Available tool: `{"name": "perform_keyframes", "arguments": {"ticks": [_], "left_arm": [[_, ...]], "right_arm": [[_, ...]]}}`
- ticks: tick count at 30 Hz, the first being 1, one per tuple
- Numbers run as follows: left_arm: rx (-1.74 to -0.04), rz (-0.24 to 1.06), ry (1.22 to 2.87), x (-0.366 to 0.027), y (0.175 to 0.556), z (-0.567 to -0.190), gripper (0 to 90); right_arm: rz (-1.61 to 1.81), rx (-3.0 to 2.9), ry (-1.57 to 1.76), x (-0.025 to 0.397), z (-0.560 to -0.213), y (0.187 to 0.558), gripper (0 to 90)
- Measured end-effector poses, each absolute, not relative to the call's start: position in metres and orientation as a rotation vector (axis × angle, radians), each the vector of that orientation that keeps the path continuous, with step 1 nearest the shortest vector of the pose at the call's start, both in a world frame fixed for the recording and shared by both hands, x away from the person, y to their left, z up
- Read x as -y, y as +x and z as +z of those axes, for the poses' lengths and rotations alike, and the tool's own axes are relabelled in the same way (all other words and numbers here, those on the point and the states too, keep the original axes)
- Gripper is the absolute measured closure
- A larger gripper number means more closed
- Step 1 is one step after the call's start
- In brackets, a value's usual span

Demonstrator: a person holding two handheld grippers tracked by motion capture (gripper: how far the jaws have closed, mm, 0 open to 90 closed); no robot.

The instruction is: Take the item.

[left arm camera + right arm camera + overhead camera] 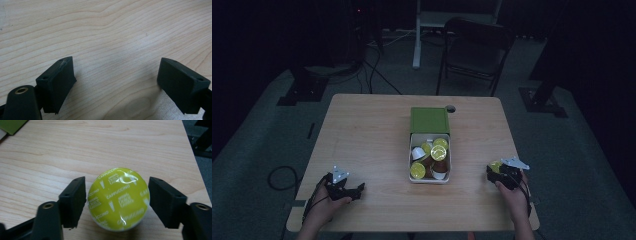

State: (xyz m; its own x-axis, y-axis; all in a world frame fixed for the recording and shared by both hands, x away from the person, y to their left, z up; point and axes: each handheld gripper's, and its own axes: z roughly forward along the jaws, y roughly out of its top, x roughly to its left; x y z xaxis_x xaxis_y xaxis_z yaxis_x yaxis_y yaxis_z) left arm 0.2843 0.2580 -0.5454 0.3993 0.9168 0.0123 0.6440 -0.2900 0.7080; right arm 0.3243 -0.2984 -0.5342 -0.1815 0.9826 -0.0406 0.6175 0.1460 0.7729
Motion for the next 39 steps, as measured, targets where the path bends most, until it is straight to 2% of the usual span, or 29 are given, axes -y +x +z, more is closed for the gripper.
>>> {"name": "perform_keyframes", "arguments": {"ticks": [5, 20, 39], "left_arm": [[-1.327, 0.565, 2.037, -0.258, 0.284, -0.545, 15.1], [-1.327, 0.565, 2.036, -0.258, 0.284, -0.545, 15.1], [-1.327, 0.565, 2.036, -0.258, 0.284, -0.545, 15.1]], "right_arm": [[0.869, -1.892, 1.484, 0.297, -0.529, 0.325, 21.9], [0.980, -1.960, 1.368, 0.279, -0.507, 0.321, 18.6], [1.132, -2.173, 1.161, 0.254, -0.512, 0.315, 13.9]]}}
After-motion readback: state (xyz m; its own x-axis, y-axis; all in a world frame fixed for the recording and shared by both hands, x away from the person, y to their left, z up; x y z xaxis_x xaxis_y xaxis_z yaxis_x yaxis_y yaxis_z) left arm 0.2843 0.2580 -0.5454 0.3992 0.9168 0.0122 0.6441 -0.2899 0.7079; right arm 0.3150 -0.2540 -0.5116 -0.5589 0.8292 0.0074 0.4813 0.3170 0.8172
